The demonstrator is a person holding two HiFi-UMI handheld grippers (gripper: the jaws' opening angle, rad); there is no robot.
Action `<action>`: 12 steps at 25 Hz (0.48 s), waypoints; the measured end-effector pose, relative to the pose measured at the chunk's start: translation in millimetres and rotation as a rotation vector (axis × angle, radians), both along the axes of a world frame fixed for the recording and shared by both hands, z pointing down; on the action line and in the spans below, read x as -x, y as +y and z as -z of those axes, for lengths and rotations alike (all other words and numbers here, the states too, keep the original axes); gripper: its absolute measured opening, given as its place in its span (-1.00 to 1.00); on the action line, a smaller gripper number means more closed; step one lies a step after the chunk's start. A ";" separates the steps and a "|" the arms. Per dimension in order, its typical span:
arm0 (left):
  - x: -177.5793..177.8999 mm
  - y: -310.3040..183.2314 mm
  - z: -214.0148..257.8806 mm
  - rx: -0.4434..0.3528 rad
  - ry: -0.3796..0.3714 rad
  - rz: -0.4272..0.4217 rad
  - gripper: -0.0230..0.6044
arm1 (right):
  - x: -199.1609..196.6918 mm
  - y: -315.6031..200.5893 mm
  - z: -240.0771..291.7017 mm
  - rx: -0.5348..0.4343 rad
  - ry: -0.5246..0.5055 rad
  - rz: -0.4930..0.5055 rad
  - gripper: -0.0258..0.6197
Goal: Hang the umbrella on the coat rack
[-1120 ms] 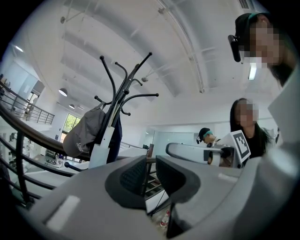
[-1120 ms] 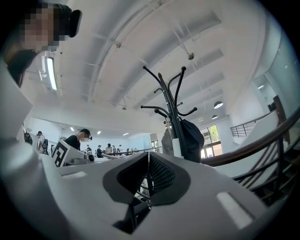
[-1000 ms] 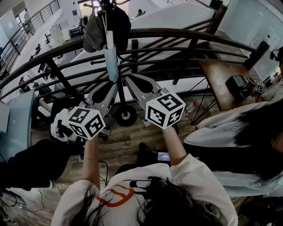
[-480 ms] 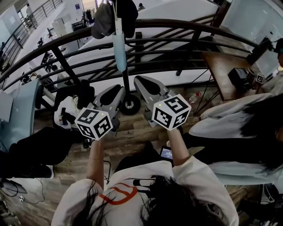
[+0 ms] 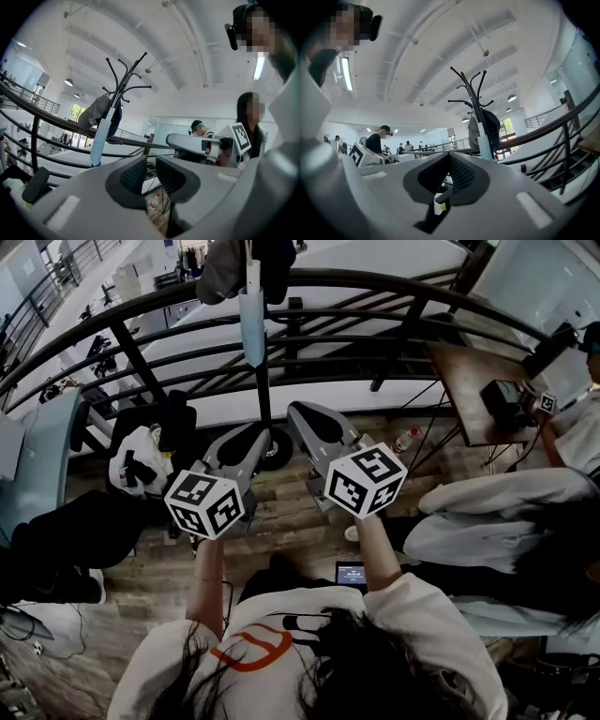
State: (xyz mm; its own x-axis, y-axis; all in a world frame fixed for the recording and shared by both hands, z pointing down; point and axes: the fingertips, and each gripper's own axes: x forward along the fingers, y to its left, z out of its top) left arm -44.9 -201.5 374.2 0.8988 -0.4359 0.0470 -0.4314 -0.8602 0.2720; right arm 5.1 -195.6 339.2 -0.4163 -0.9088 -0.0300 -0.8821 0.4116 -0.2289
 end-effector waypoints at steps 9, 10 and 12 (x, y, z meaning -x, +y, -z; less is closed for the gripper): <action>-31.8 63.1 0.2 0.009 0.018 -0.014 -0.78 | -32.2 70.7 -5.4 0.010 -0.004 -0.031 -0.90; -37.6 71.6 1.6 0.008 0.018 -0.020 -0.78 | -36.7 79.7 -4.6 0.009 -0.005 -0.035 -0.90; -46.4 88.4 1.1 0.008 0.012 -0.034 -0.78 | -43.1 97.2 -6.1 0.010 -0.009 -0.044 -0.90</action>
State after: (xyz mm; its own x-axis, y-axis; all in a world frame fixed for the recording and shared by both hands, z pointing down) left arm 1.5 -113.1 373.1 0.9136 -0.4047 0.0390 -0.3984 -0.8721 0.2842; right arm 48.2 -98.4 345.2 -0.3752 -0.9266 -0.0238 -0.8975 0.3696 -0.2408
